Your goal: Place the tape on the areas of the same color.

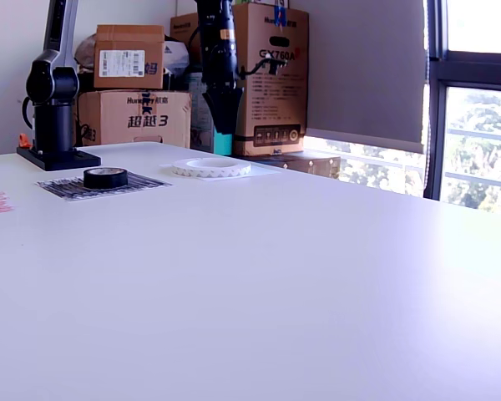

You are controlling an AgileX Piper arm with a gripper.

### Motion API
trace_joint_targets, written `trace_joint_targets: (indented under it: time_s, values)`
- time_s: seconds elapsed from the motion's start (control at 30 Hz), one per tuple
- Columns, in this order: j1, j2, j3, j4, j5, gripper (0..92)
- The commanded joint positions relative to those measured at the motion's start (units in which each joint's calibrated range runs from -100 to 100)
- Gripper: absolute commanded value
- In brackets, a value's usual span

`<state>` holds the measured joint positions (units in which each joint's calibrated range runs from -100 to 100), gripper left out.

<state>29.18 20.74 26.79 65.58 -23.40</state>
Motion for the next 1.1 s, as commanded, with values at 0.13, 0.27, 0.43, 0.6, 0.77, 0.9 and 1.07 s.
trace_joint_targets:
  time_s: [0.13, 0.27, 0.43, 0.6, 0.77, 0.9, 1.07]
  values:
    - [-9.90, -17.18, -24.93, 1.33, -1.97, 76.2]
    - [-16.77, -24.67, -28.29, 1.16, -10.81, 76.2]
    - [-24.90, -32.52, -22.75, -9.11, -14.49, 76.2]
    - [-31.14, -38.32, -5.12, -32.95, -14.74, 76.1]
    - [-35.24, -48.15, 19.42, -56.29, -14.74, 76.1]
    - [-36.03, -59.09, 36.68, -66.39, -14.82, 76.1]
    - [-35.63, -73.96, 49.40, -66.81, -14.82, 76.1]
